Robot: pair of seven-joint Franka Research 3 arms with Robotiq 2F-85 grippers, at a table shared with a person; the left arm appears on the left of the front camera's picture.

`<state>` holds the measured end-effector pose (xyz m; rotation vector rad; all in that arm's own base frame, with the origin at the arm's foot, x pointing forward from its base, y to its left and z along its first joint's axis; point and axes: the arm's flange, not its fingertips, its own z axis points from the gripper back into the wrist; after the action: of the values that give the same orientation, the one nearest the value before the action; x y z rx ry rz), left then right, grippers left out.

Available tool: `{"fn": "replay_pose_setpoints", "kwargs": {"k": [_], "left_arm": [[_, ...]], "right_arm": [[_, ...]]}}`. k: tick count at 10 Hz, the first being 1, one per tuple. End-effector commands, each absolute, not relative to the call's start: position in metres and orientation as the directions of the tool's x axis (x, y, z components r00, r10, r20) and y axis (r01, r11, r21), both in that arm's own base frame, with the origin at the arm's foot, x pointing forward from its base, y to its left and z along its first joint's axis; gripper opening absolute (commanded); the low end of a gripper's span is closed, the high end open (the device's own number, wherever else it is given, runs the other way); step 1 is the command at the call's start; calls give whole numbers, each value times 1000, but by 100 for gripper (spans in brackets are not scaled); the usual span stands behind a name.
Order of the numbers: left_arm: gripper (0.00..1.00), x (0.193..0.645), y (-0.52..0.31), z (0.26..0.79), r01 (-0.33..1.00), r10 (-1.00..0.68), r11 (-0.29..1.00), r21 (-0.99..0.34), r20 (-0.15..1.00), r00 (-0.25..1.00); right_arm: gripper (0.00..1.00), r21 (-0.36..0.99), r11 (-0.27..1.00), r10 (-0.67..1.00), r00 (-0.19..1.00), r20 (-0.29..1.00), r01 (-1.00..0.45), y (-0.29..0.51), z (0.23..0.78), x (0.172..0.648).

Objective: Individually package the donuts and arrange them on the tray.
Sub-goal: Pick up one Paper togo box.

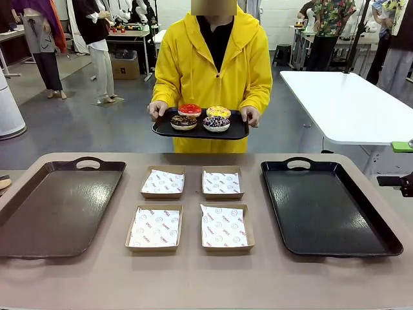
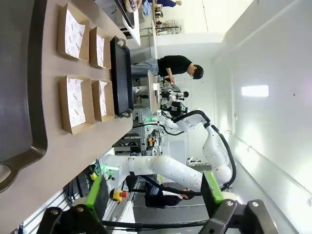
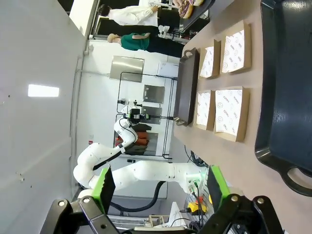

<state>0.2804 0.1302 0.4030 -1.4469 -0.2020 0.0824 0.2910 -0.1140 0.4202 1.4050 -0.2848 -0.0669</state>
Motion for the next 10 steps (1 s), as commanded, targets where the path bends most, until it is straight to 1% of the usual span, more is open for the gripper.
{"fn": "replay_pose_setpoints", "kwargs": {"k": [1, 10], "left_arm": [[100, 280, 130, 404, 76, 180, 111, -991, 95, 979], [100, 280, 130, 404, 76, 180, 111, -991, 95, 979]], "right_arm": [[100, 980, 144, -222, 961, 167, -137, -115, 422, 291], [100, 980, 144, -222, 961, 167, -137, -115, 422, 291]]}}
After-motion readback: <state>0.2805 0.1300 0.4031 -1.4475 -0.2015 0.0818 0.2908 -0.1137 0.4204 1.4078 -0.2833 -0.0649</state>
